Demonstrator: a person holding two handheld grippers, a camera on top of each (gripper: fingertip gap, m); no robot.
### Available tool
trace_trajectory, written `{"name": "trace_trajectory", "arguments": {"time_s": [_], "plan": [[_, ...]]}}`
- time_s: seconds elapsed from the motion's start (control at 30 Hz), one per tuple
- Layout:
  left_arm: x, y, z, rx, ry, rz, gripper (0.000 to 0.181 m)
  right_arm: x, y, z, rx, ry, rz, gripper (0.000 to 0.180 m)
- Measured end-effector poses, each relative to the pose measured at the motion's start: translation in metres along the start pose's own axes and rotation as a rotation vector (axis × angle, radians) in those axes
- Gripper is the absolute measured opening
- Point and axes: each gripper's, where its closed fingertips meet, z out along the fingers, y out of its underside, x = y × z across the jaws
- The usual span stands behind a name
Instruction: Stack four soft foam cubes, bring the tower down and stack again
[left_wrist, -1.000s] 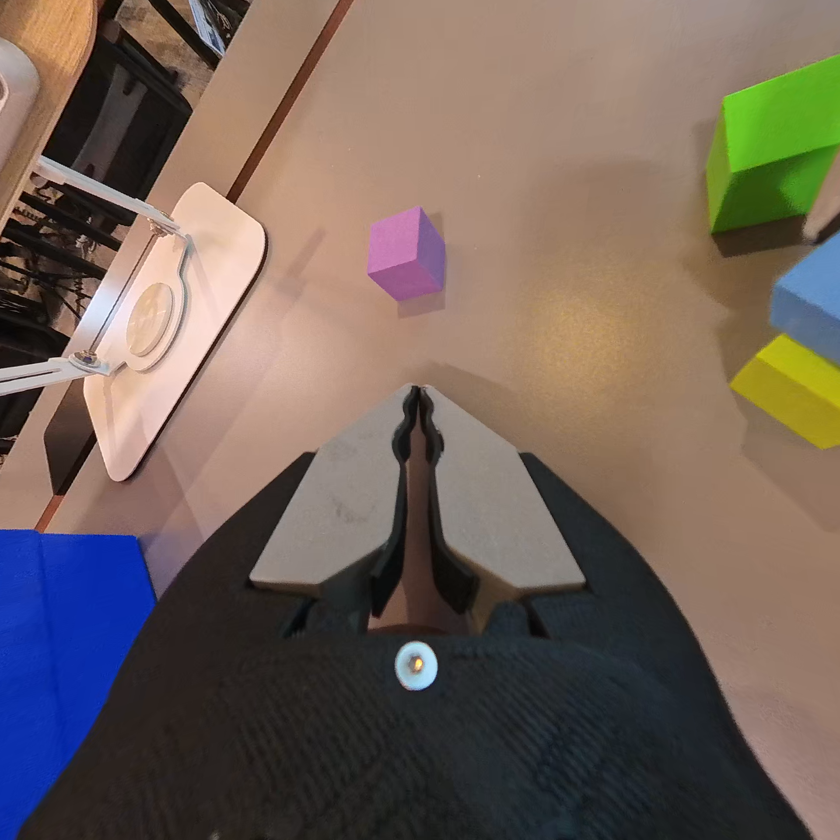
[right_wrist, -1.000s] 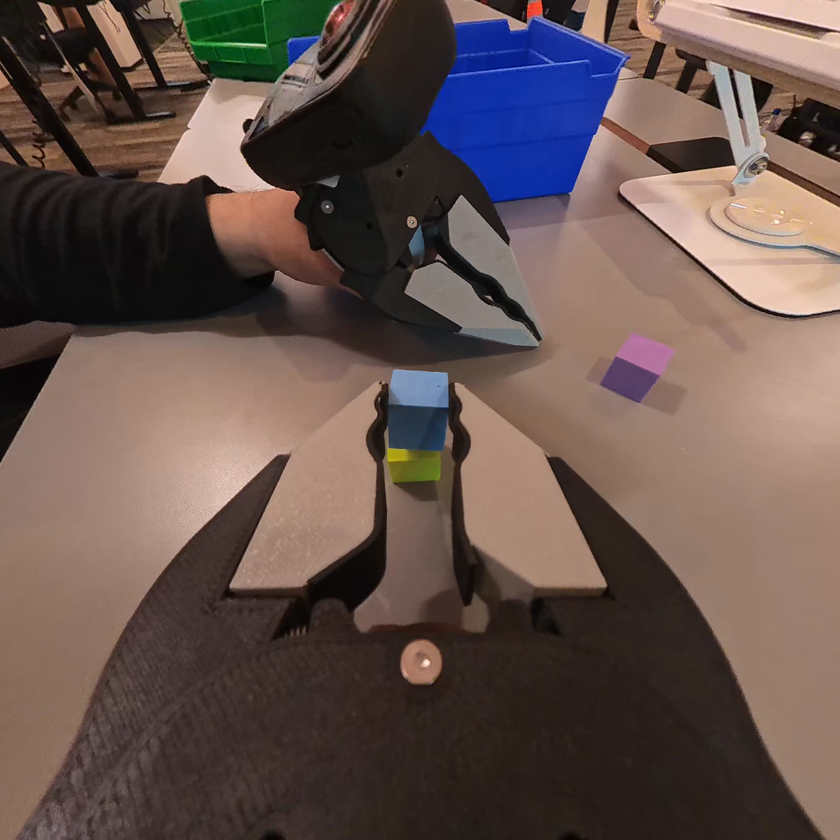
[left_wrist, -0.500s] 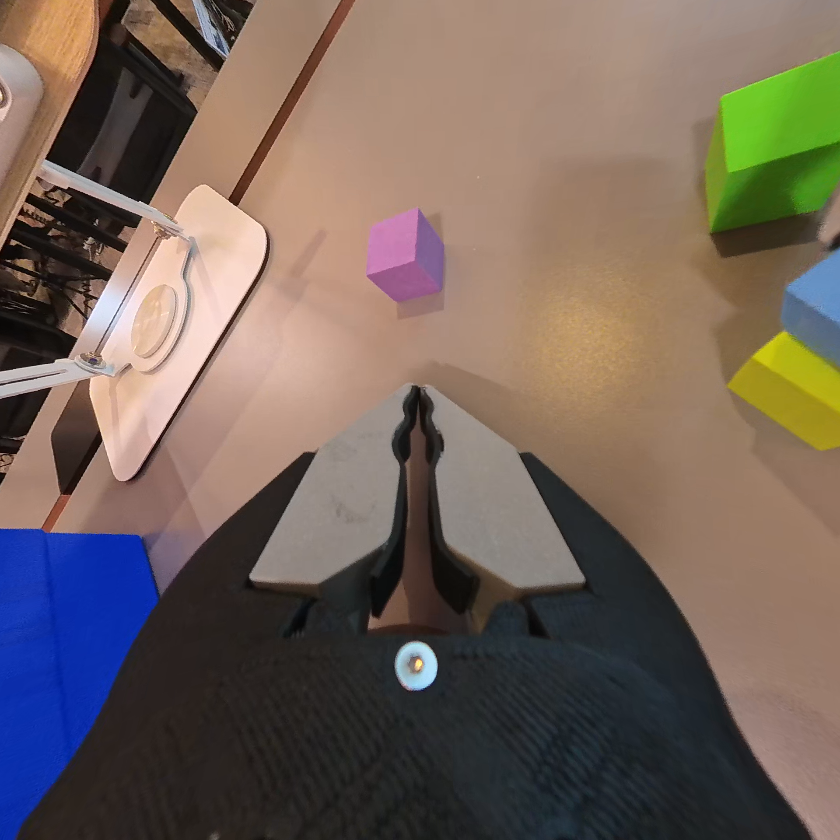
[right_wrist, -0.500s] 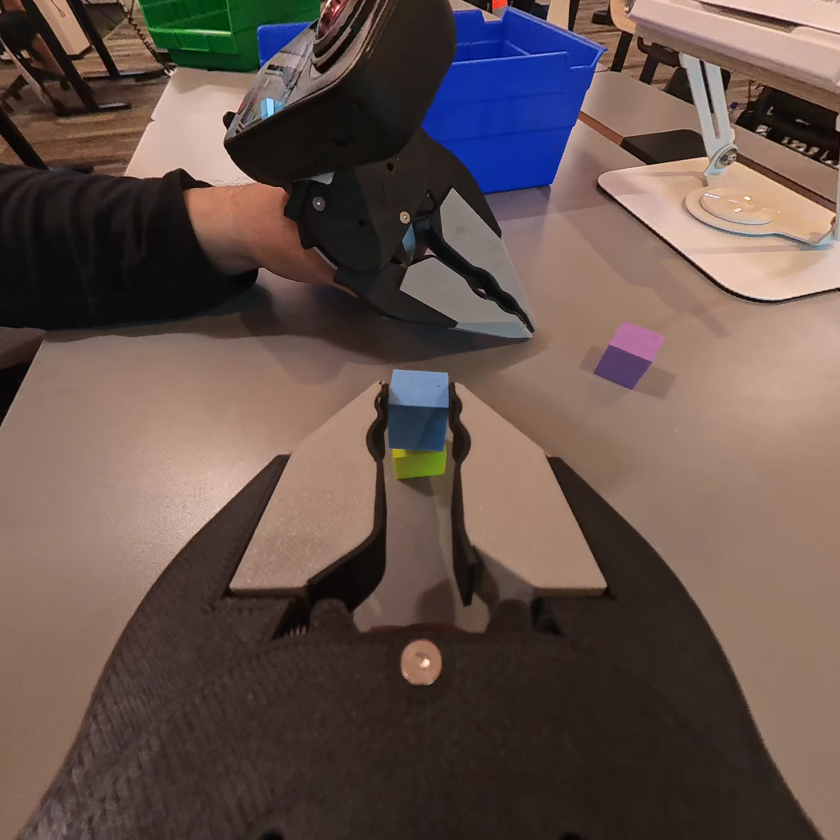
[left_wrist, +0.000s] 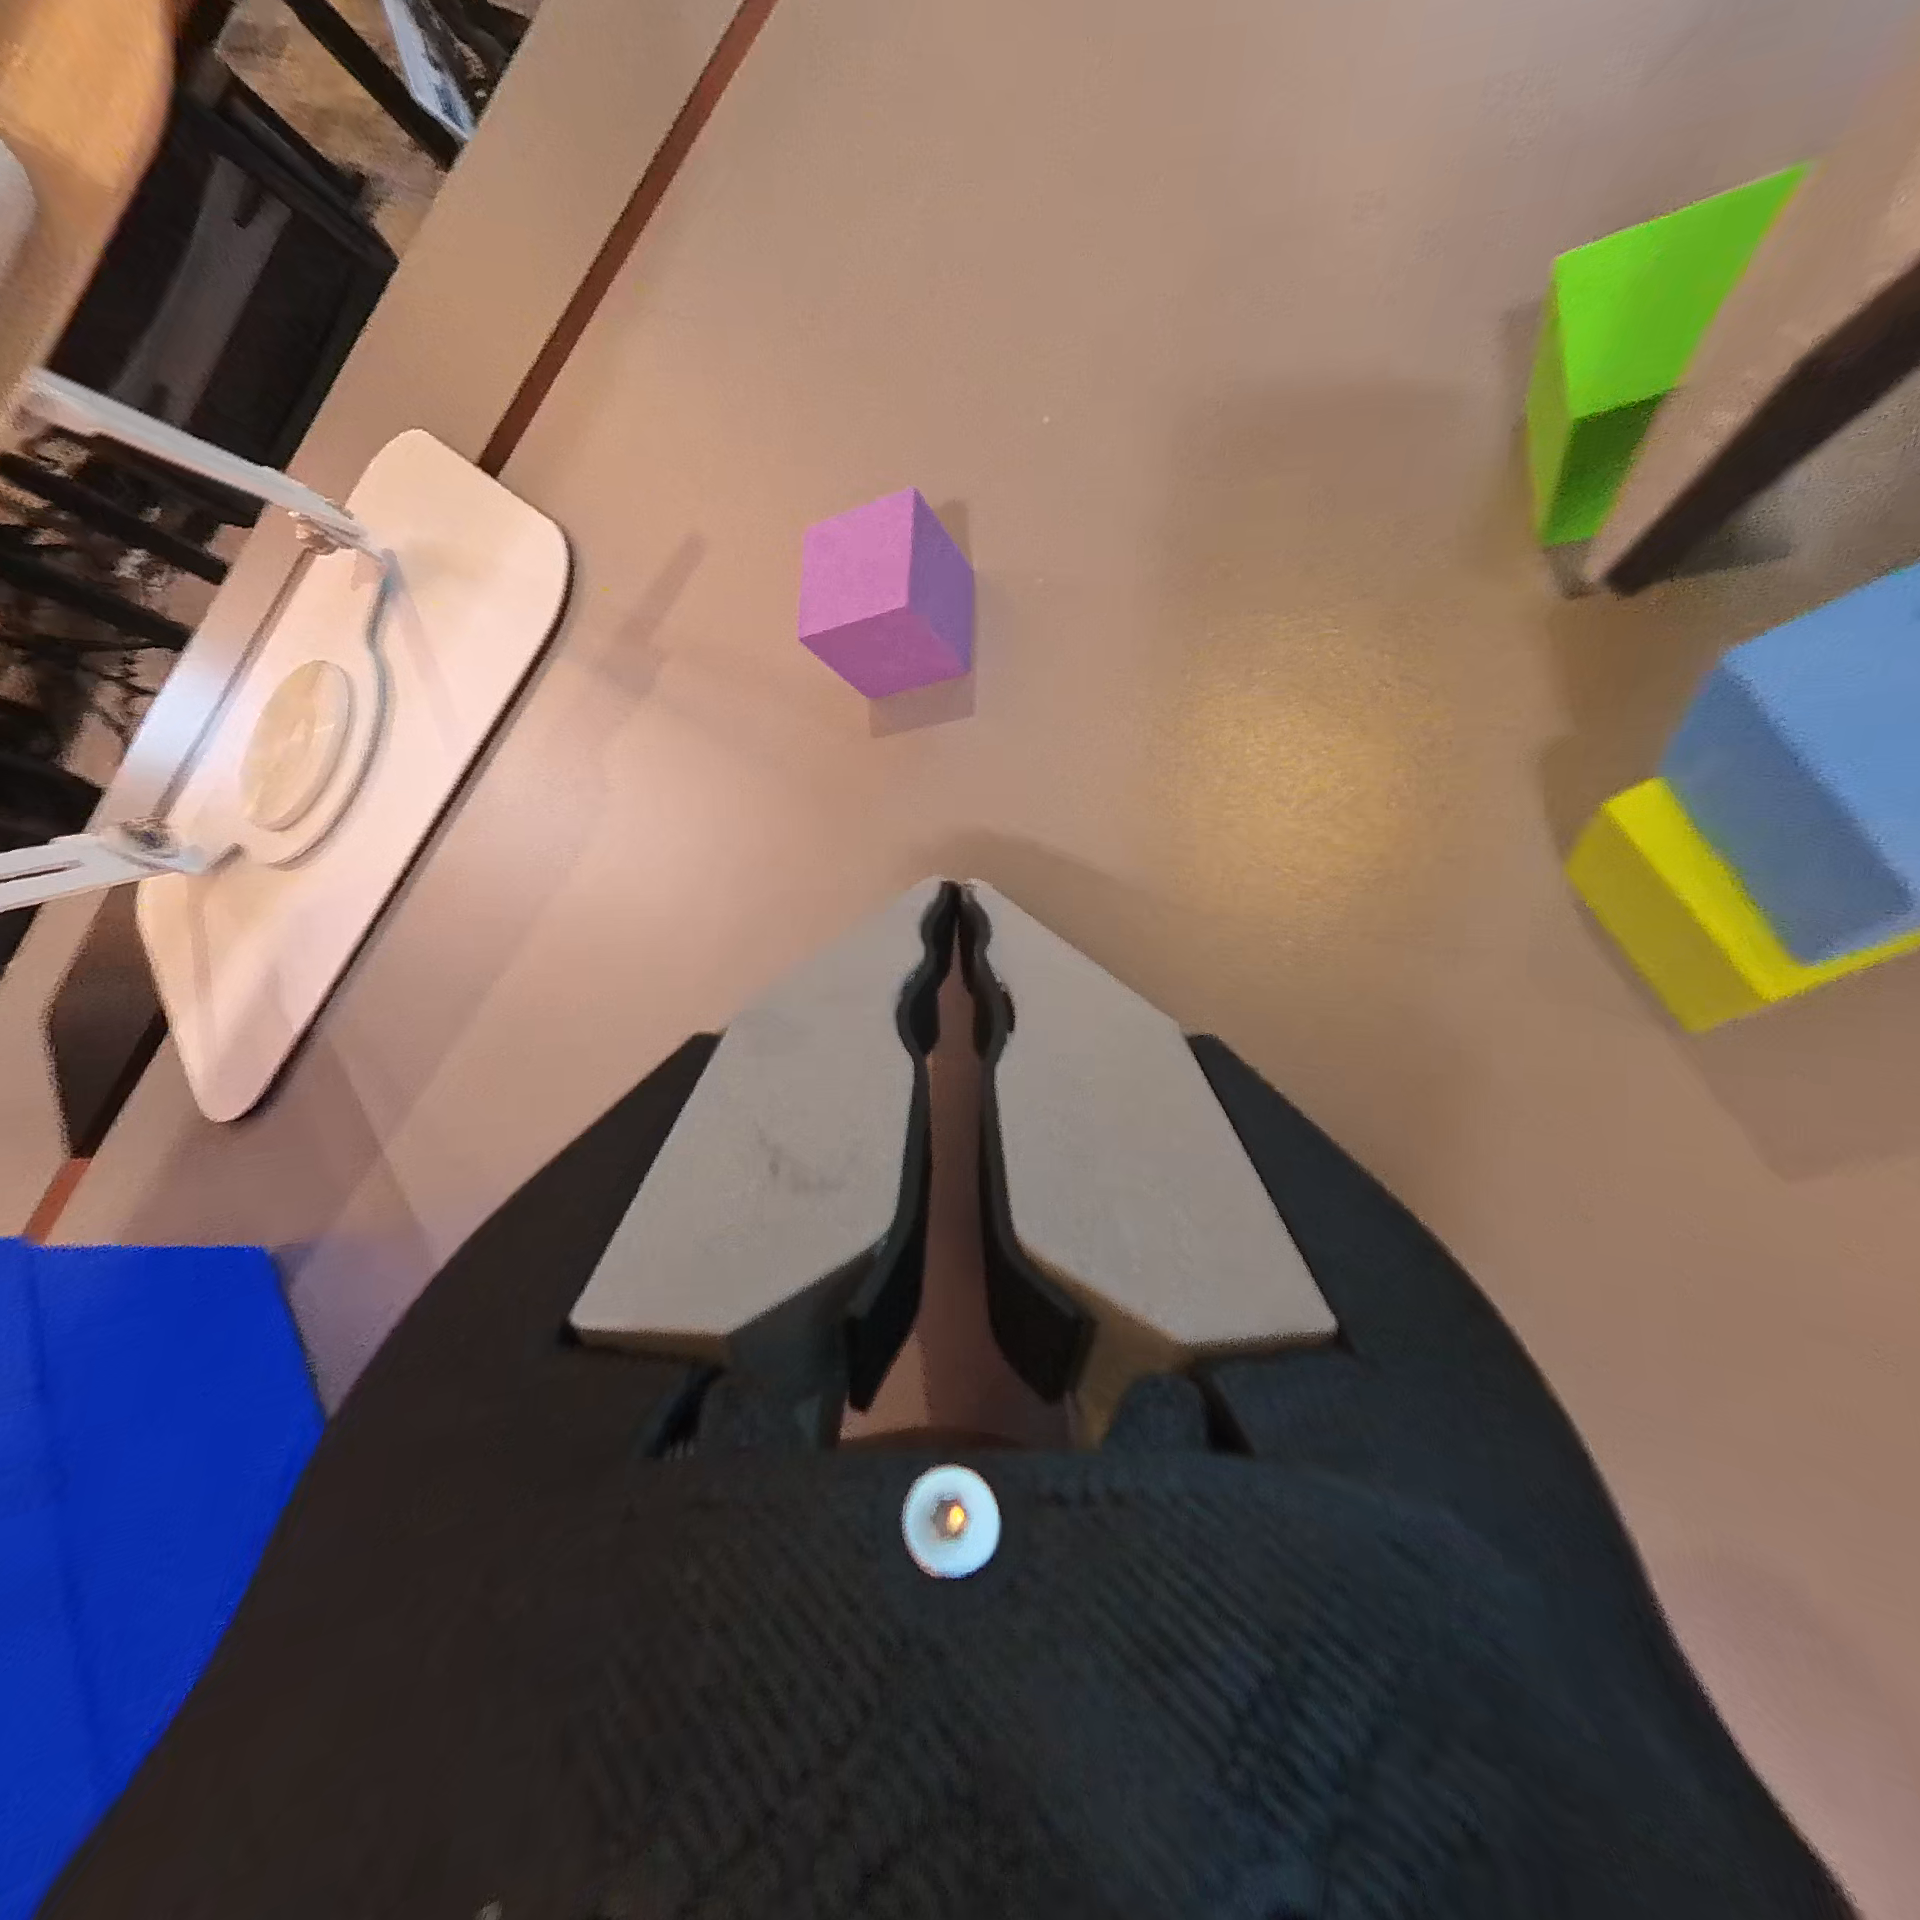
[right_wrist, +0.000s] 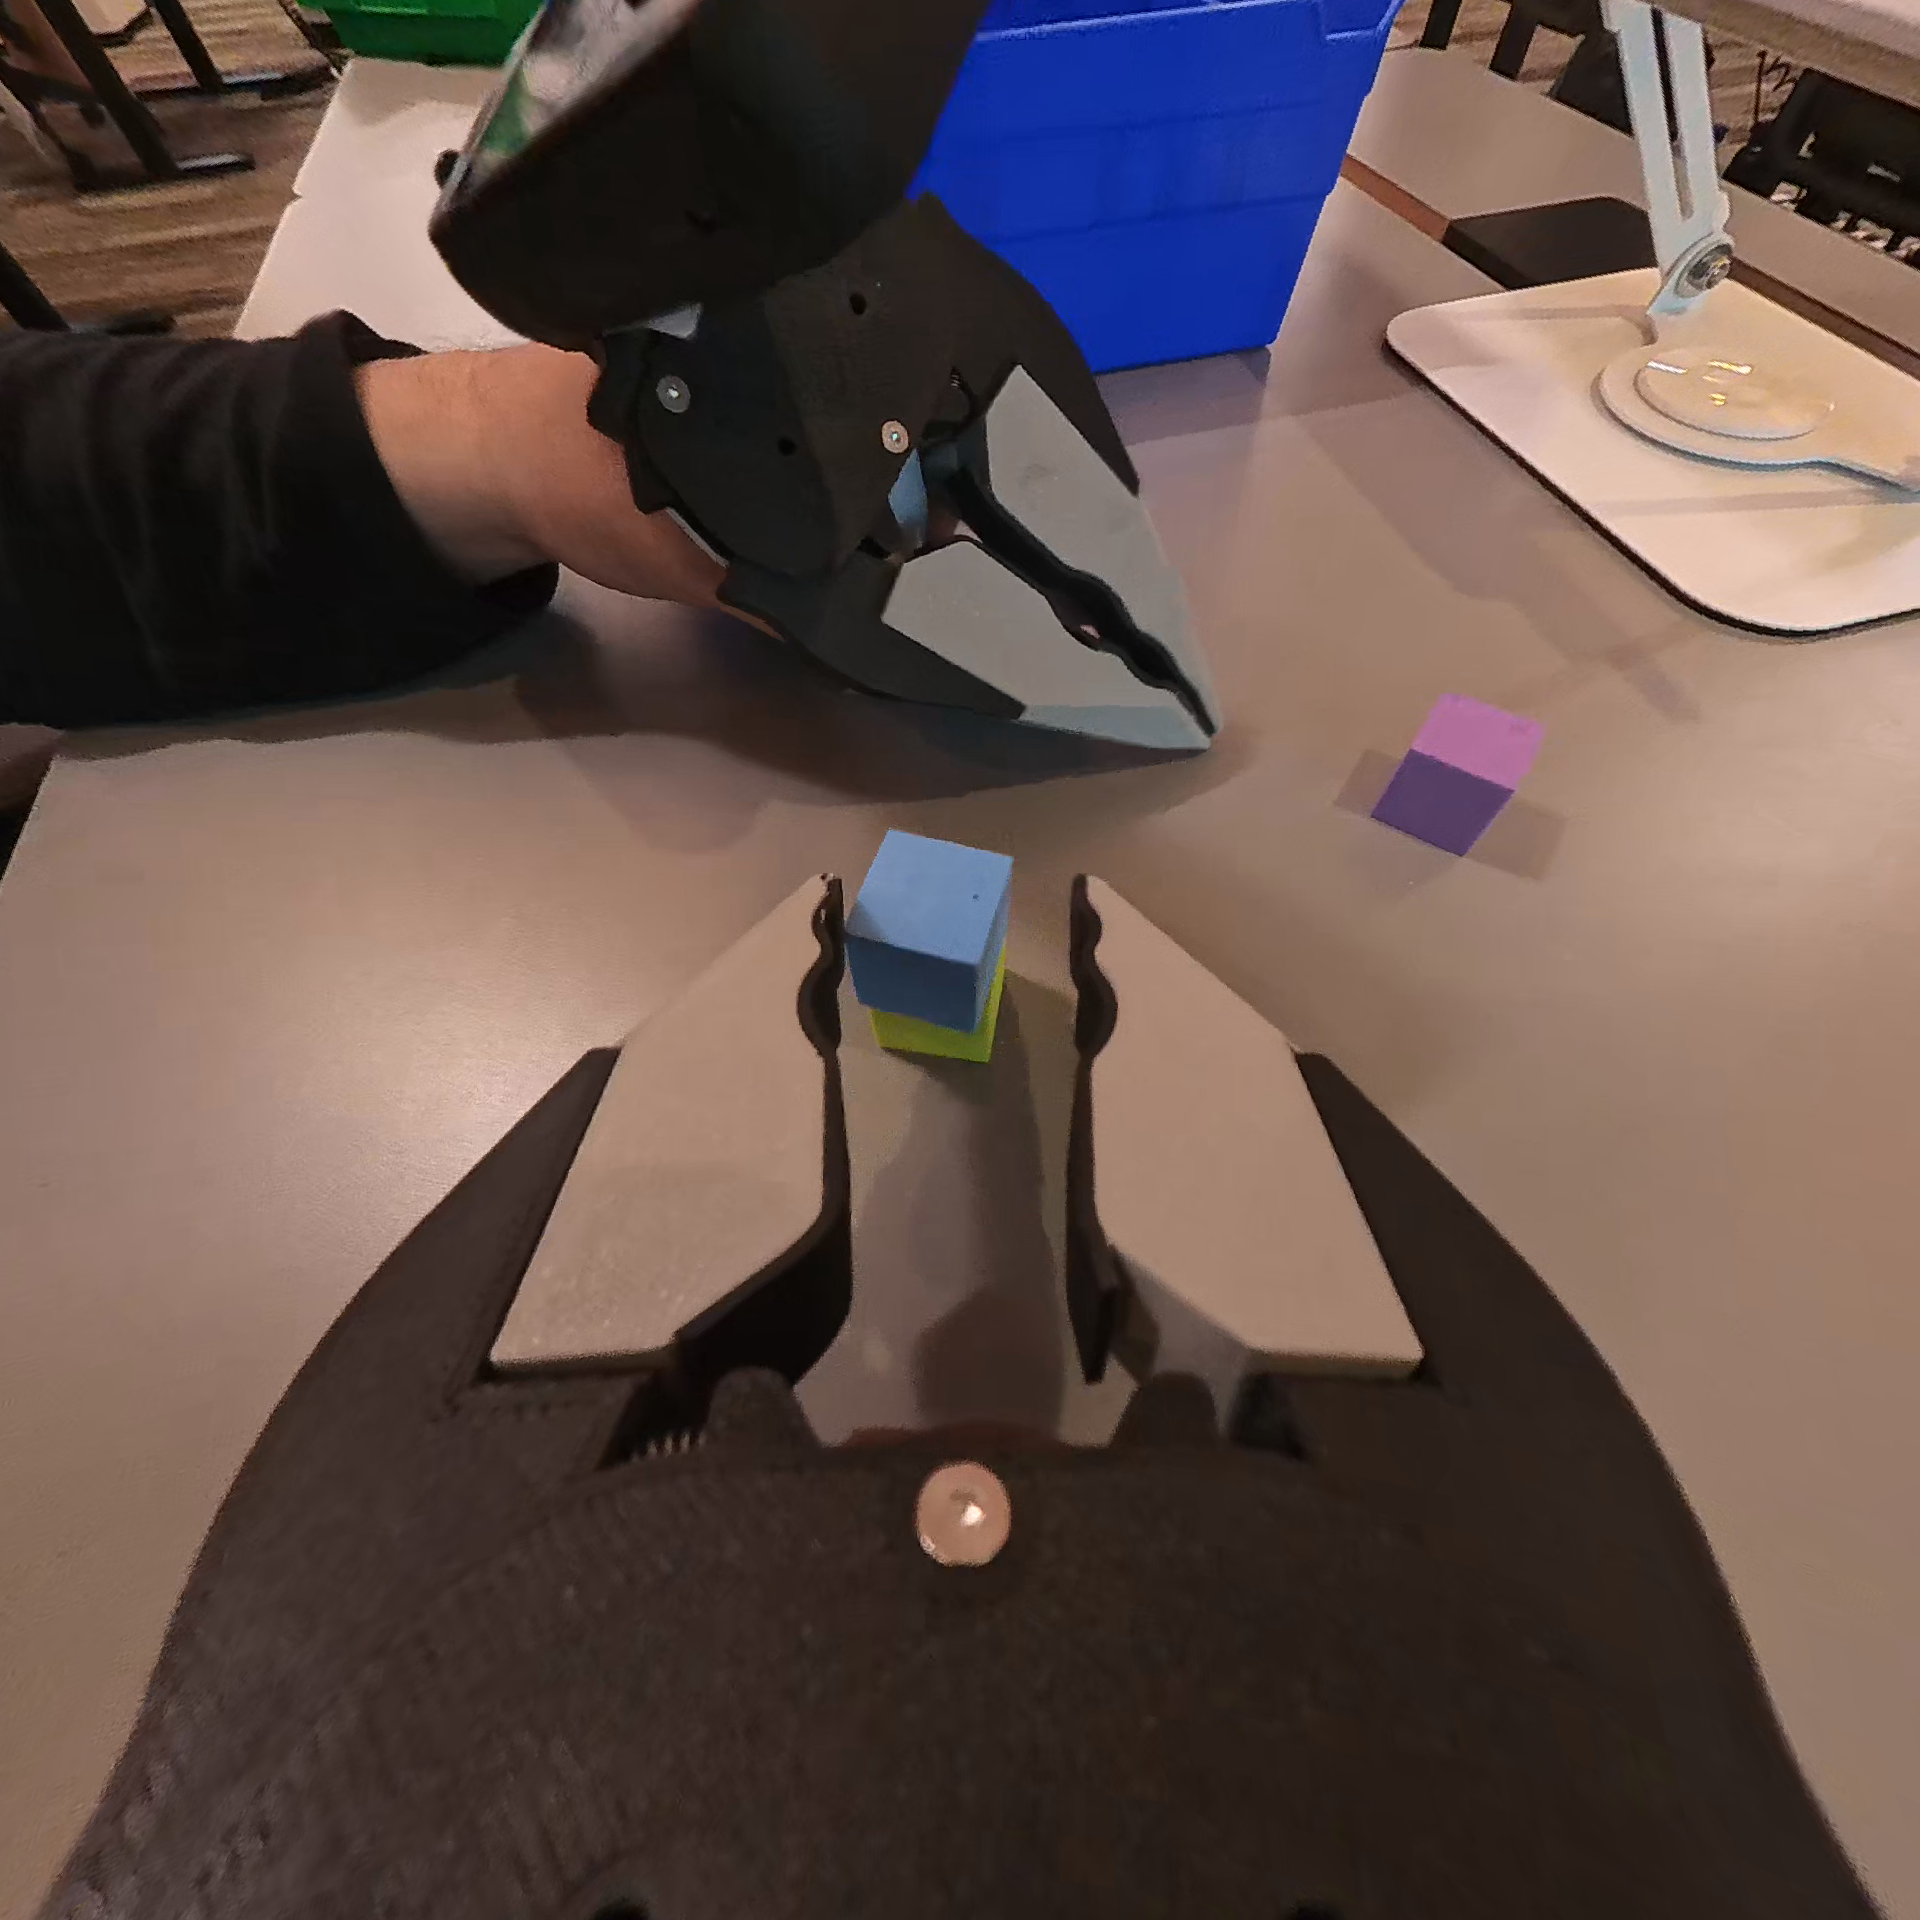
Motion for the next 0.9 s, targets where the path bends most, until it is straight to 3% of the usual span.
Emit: {"name": "trace_trajectory", "arguments": {"time_s": [0.17, 0.3, 0.63, 0.9], "plan": [[0.019, -0.005, -0.009, 0.023, 0.122, -0.027, 0.0, 0.003, -0.01, -0.013, 0.089, -0.022, 0.036, 0.036], [0.039, -0.008, -0.019, 0.05, 0.218, 0.004, 0.0, 0.004, -0.012, -0.03, 0.13, -0.074, 0.06, 0.0], [0.071, -0.012, -0.037, 0.051, 0.359, 0.058, 0.0, -0.006, 0.023, -0.018, -0.094, -0.098, 0.024, 0.0], [0.08, -0.013, -0.043, 0.052, 0.384, 0.083, 0.0, -0.001, 0.027, -0.012, -0.13, -0.061, 0.033, 0.0]]}}
